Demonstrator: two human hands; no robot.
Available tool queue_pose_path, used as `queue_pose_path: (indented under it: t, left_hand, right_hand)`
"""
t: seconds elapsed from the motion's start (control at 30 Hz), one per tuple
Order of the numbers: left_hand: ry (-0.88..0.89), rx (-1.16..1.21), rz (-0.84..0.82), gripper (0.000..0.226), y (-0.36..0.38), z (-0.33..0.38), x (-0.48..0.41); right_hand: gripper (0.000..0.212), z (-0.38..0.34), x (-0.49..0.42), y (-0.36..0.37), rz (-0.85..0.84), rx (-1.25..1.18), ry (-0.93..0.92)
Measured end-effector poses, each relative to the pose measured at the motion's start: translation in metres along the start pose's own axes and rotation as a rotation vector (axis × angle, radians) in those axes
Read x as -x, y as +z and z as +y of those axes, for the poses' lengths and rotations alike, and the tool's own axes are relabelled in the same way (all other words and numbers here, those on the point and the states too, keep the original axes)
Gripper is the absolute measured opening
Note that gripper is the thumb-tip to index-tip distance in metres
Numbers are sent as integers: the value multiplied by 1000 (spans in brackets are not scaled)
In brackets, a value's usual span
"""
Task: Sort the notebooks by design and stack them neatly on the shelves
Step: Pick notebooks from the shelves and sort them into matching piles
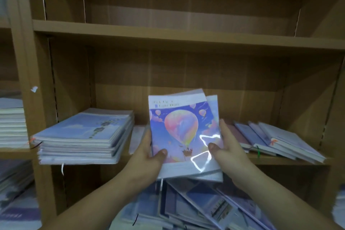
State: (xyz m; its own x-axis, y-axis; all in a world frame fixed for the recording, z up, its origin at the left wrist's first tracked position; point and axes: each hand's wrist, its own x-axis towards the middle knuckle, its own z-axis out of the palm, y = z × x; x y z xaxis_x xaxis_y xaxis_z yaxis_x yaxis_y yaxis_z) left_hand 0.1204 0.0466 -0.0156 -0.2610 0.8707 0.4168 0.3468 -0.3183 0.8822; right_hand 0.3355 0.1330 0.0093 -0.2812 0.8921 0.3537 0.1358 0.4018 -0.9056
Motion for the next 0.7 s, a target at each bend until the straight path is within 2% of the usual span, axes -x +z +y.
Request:
queue_pose_path:
  t: [0.13, 0.2, 0.33, 0.43, 0.7]
  left_hand:
    - [206, -154, 20, 80, -7, 22, -17]
    - [228, -218, 71, 85, -12, 26, -30]
    - [218, -361, 128, 79, -7, 21, -38]
    - [165, -354, 124, 80, -1, 13, -39]
    - [17, -369, 69, 92, 11, -2, -30]
  right_hand:
    - [95, -10, -11, -9, 0, 74, -176]
    - [105, -19, -18, -10, 9, 142, -246]
    - [119, -20, -32, -5, 37, 195, -288]
    - [118, -8, -35, -1, 28, 204, -234]
    - [94, 2, -33, 6, 32, 142, -147]
